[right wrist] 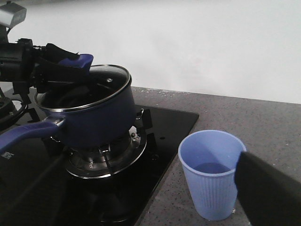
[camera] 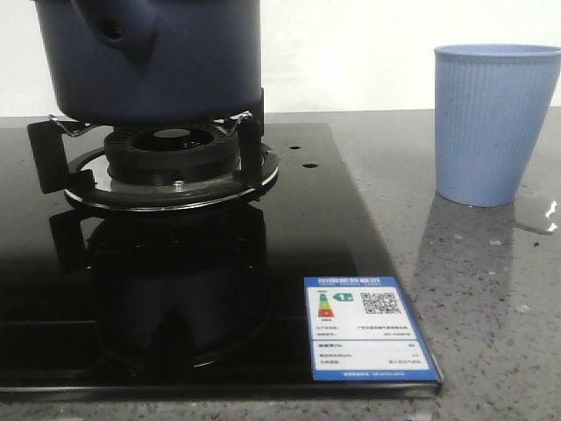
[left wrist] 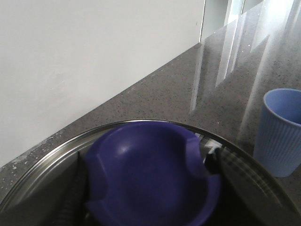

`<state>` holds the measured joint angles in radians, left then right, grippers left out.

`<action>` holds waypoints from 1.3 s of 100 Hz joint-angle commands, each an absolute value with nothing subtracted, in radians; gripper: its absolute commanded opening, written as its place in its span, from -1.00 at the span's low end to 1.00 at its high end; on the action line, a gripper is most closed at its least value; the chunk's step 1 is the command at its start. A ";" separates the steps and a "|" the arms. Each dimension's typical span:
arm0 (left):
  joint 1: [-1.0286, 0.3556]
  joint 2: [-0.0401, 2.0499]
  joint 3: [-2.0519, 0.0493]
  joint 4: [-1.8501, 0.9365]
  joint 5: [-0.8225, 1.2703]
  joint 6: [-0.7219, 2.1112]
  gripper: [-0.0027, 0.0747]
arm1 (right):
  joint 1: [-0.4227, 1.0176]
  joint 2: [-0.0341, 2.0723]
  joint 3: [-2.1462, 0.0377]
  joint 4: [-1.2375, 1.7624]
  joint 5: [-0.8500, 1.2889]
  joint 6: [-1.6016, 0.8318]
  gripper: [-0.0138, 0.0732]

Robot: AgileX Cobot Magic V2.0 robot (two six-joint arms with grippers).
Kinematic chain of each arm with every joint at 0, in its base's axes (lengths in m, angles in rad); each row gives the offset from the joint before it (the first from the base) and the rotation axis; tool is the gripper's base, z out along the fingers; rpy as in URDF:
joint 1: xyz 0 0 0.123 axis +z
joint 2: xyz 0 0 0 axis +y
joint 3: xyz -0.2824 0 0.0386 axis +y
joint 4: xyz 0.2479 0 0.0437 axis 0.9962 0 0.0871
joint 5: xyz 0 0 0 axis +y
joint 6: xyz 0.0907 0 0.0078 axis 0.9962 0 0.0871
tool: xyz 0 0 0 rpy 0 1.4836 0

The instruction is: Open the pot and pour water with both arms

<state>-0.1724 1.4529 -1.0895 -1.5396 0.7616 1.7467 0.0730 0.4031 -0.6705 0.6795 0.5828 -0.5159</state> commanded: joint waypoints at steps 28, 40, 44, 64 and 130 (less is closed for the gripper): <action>-0.182 1.302 -1.200 -1.629 0.791 1.749 -0.20 | 0.068 0.493 -0.700 0.601 0.491 -0.532 0.83; -0.182 1.228 -1.204 -1.656 0.791 1.749 -0.20 | 0.068 0.550 -0.691 0.524 0.435 -0.532 0.83; -0.182 1.196 -1.204 -1.656 0.791 1.749 -0.20 | 0.068 0.564 -0.677 0.526 0.396 -0.532 0.83; -0.182 1.093 -1.204 -1.658 0.795 1.745 -0.20 | 0.072 0.595 -0.583 0.533 0.276 -0.532 0.82; -0.182 1.037 -1.204 -1.668 0.801 1.739 -0.20 | 0.410 0.861 -0.386 0.473 -0.422 -0.532 0.82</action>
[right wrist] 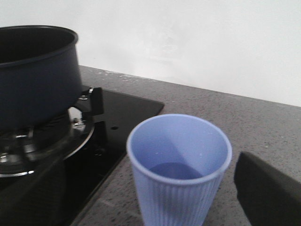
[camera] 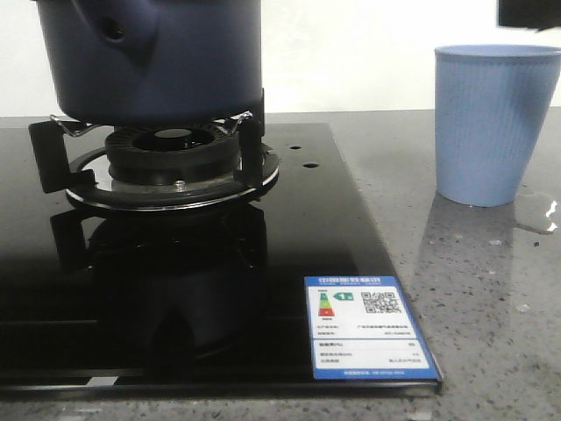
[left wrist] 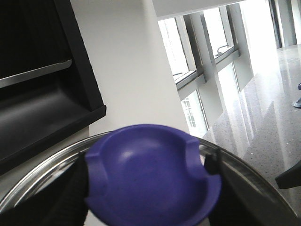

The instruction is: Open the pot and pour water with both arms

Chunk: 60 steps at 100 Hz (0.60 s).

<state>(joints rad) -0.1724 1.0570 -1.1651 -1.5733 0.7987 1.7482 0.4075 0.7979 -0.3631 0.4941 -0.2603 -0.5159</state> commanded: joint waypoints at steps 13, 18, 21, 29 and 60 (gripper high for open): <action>-0.182 1.037 -1.204 -1.668 0.807 1.737 -0.20 | 0.410 0.923 -0.386 0.473 -0.496 -0.532 0.82; -0.182 1.037 -1.204 -1.668 0.813 1.737 -0.20 | 0.410 0.937 -0.386 0.473 -0.501 -0.532 0.82; -0.182 1.037 -1.204 -1.668 0.814 1.737 -0.20 | 0.410 0.945 -0.386 0.473 -0.501 -0.532 0.82; -0.182 1.037 -1.204 -1.668 0.823 1.737 -0.20 | 0.410 0.963 -0.386 0.473 -0.508 -0.532 0.82; -0.182 1.037 -1.204 -1.668 0.823 1.737 -0.20 | 0.410 1.060 -0.386 0.473 -0.583 -0.517 0.82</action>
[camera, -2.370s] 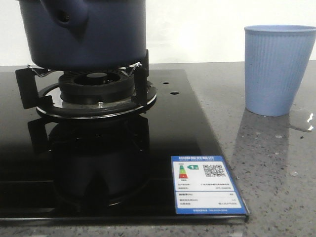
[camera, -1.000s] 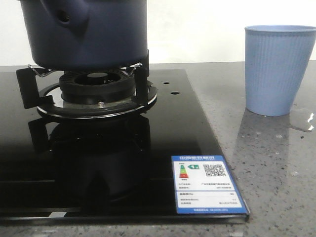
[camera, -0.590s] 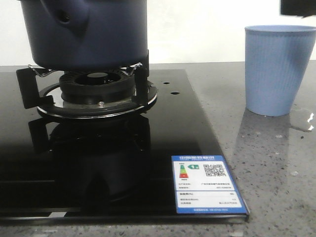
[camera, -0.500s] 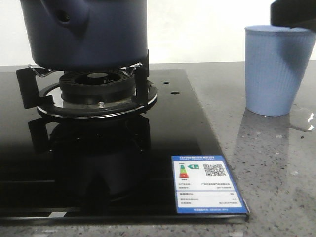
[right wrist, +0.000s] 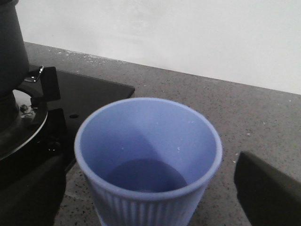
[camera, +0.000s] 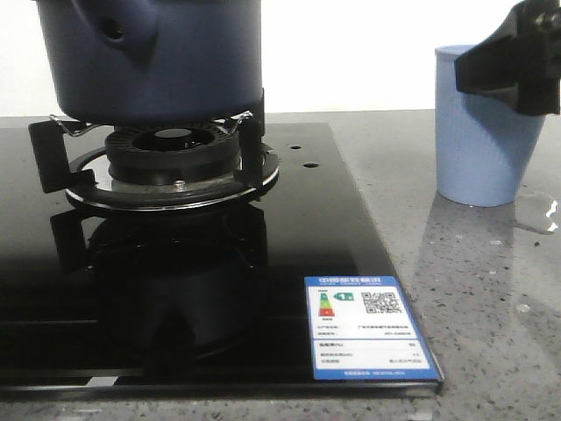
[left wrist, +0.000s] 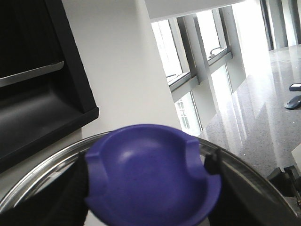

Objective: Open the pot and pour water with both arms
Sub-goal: 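Lower the right gripper around the light blue cup and close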

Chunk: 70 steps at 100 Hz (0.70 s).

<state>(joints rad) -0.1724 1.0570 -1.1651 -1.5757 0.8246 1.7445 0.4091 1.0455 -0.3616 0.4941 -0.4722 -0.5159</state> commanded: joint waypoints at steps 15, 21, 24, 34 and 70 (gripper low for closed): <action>-0.182 1.037 -1.204 -1.668 0.823 1.737 -0.20 | 0.410 1.115 -0.386 0.473 -0.656 -0.442 0.82; -0.182 1.037 -1.204 -1.668 0.823 1.737 -0.20 | 0.410 1.137 -0.388 0.473 -0.665 -0.424 0.82; -0.182 1.037 -1.204 -1.668 0.823 1.737 -0.20 | 0.410 1.149 -0.393 0.473 -0.667 -0.424 0.82; -0.182 1.037 -1.204 -1.668 0.823 1.737 -0.20 | 0.410 1.193 -0.402 0.468 -0.685 -0.417 0.82; -0.182 1.037 -1.204 -1.668 0.817 1.716 -0.20 | 0.410 1.249 -0.438 0.427 -0.710 -0.398 0.31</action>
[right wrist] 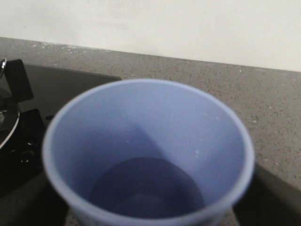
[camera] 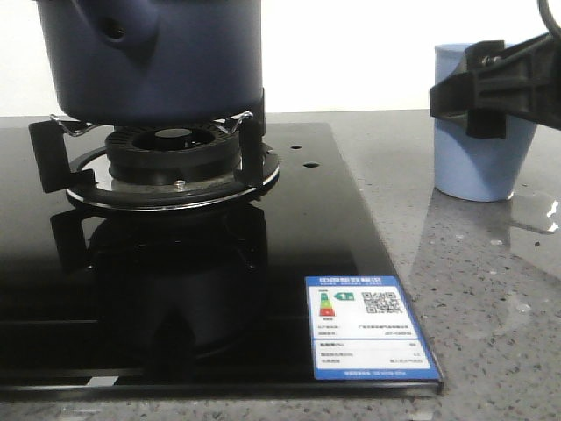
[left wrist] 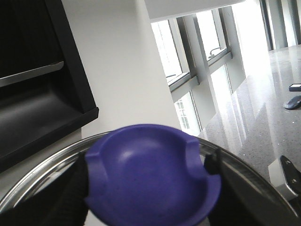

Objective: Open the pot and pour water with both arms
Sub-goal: 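Lower the right gripper around the light blue cup and close, then lift the cup with the right gripper and tip water into the pot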

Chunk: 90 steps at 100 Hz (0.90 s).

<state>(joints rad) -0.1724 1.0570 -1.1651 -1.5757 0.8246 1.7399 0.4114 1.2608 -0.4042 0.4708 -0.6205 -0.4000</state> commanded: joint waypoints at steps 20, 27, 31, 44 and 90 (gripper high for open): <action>-0.182 1.020 -1.202 -1.656 0.783 1.682 -0.20 | 0.410 1.247 -0.438 0.419 -0.703 -0.398 -0.07; -0.182 0.999 -1.198 -1.623 0.765 1.655 -0.20 | 0.410 1.233 -0.438 0.419 -0.706 -0.398 -0.09; -0.182 0.987 -1.198 -1.592 0.758 1.633 -0.20 | 0.415 1.217 -0.438 0.418 -0.716 -0.398 -0.09; -0.182 0.925 -1.198 -1.494 0.694 1.547 -0.20 | 0.430 1.130 -0.470 0.315 -0.727 -0.398 -0.09; -0.182 0.795 -1.198 -1.442 0.615 1.467 -0.20 | 0.477 1.159 -1.038 0.015 -0.137 -0.398 -0.09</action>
<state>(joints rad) -0.1724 0.8020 -1.1651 -1.3784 0.6646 1.5044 0.4567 1.1377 -0.9057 0.0900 -0.1407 -0.3979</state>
